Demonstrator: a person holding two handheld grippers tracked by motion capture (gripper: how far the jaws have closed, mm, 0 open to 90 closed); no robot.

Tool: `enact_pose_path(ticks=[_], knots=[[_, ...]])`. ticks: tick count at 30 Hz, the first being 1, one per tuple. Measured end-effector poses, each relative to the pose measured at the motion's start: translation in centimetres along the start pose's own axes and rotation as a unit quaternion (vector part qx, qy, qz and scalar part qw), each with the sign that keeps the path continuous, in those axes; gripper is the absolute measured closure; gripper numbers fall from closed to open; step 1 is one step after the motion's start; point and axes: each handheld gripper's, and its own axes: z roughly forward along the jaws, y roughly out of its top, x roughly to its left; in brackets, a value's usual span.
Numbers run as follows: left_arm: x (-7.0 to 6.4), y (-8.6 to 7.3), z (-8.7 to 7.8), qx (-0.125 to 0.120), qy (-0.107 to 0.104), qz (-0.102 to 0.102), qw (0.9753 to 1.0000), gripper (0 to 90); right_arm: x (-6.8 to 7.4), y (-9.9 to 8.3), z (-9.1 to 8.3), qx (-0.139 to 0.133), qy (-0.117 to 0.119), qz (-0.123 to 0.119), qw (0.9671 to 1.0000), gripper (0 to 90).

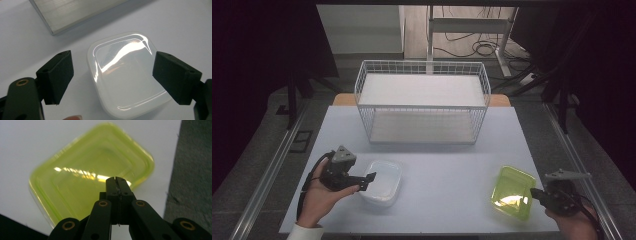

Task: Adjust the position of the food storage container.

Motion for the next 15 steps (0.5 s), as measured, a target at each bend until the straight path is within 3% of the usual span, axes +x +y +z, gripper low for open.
enact_pose_path(ticks=[5, 15], knots=[[0.0, 0.3, 0.2, 0.001, -0.001, 0.002, 1.0, 16.9, -0.9, -2.1, 0.8, 0.049, -0.02, 0.005, 0.9986, 89.1], [0.1, 0.2, 0.2, -0.001, 0.007, -0.002, 1.0, 16.6, 0.5, -2.5, 3.0, 0.108, 0.001, -0.017, 0.994, 89.1]])
